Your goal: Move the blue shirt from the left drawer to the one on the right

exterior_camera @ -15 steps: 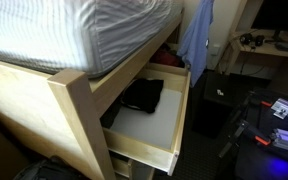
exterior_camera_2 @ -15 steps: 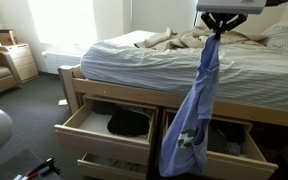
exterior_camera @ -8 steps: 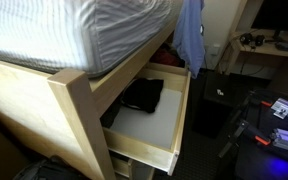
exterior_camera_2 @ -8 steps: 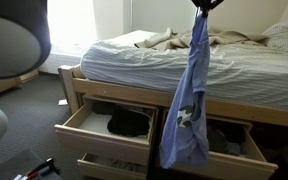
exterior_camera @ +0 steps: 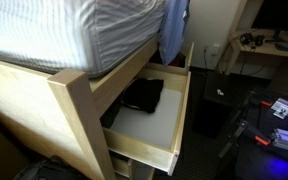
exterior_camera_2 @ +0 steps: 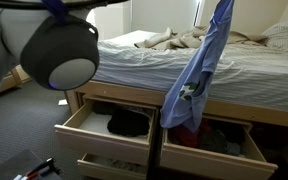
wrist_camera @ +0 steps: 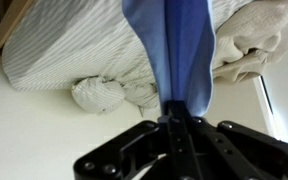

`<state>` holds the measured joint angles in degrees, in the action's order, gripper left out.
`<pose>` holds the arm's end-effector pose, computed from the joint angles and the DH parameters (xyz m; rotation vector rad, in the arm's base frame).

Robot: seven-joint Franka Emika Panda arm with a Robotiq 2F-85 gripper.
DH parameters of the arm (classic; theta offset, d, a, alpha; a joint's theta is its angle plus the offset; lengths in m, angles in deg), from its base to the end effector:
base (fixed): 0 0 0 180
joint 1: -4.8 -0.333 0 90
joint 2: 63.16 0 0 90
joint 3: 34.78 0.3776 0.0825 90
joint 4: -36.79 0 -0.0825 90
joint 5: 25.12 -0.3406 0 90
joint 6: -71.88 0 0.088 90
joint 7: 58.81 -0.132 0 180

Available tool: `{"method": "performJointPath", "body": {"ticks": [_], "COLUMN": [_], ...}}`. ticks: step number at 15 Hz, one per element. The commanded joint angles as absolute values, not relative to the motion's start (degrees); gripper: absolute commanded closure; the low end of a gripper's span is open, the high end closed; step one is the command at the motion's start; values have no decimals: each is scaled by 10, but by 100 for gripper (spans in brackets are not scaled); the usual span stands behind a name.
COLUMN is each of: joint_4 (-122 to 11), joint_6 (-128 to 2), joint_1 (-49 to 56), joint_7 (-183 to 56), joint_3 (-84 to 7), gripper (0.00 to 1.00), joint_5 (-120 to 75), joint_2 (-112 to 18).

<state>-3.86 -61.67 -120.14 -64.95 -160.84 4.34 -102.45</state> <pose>0.6212 -0.3906 0.7972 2.5284 -0.6289 1.6170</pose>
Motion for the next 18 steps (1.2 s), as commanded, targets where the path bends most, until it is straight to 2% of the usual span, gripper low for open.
{"method": "performJointPath", "body": {"ticks": [1, 6, 18], "joint_4": [38, 35, -152], "joint_6": [-682, -748, -767], "joint_1": [-1235, -1233, -1191], "joint_7": [-649, -599, -714], "joint_3": [-1637, -1620, -1595], "gripper": [100, 100, 100], "joint_5": [67, 83, 22], "joint_2": [-1076, -1146, -1251]}}
